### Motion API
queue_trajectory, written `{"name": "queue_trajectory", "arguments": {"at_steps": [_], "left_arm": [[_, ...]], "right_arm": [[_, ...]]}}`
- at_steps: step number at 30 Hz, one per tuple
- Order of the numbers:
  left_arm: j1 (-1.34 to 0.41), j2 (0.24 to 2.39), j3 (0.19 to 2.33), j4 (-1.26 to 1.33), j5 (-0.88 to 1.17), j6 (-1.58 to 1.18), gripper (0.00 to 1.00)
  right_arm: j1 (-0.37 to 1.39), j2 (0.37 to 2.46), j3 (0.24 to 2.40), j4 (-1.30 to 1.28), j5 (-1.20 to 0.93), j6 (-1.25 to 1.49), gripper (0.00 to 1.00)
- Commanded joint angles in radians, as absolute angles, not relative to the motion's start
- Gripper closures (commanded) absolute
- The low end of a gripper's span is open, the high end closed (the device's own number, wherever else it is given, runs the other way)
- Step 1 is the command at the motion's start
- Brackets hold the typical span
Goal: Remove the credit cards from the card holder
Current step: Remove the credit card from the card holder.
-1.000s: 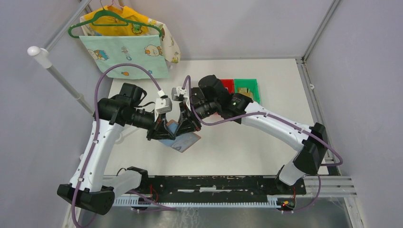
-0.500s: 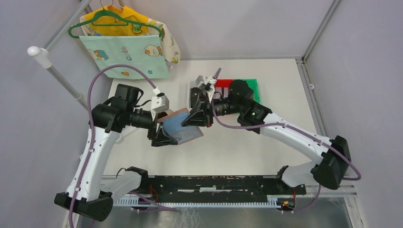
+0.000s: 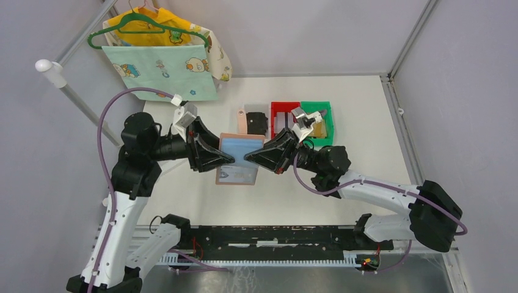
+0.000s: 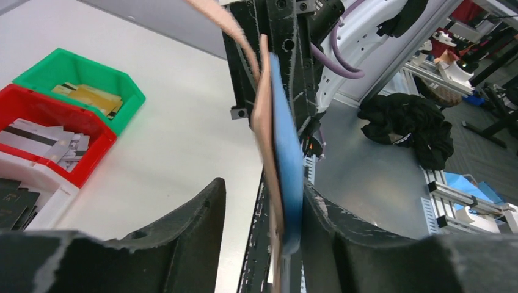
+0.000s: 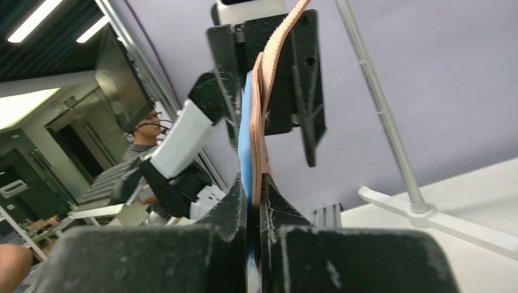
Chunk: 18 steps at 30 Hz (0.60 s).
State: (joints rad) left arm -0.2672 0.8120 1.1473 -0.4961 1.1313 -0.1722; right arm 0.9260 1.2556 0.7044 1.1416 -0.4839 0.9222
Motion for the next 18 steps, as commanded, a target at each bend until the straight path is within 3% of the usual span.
{"name": "queue_trajectory", "arguments": {"at_steps": [1, 3, 5, 8, 10, 13, 18], "left_arm": [[-0.27, 0.814, 1.128, -0.353, 1.182, -0.312, 0.54], [-0.27, 0.82, 1.14, -0.414, 1.181, -0.248, 0.66], [-0.269, 0.829, 1.161, -0.478, 1.178, -0.175, 0.8], [-0.27, 0.857, 1.208, -0.595, 1.187, -0.07, 0.95], [-0.269, 0.88, 1.24, -0.702, 1.198, 0.032, 0.98], [-0.27, 0.92, 1.273, -0.888, 1.203, 0.193, 0.98], [-0.27, 0.954, 1.289, -1.071, 1.197, 0.396, 0.98]], "right_arm": [[0.97, 1.266, 0.725, 1.367, -0.396, 0.998, 1.0], [0.976, 1.27, 0.722, 1.371, -0.399, 1.0, 0.97], [0.975, 1.273, 0.73, 1.341, -0.434, 0.999, 0.87], [0.955, 1.261, 0.759, 1.226, -0.546, 0.955, 0.59], [0.922, 1.236, 0.807, 1.059, -0.645, 0.868, 0.43], [0.886, 1.212, 0.908, 0.71, -0.804, 0.625, 0.31], [0.885, 1.297, 1.197, 0.016, -0.862, 0.184, 0.32]]}}
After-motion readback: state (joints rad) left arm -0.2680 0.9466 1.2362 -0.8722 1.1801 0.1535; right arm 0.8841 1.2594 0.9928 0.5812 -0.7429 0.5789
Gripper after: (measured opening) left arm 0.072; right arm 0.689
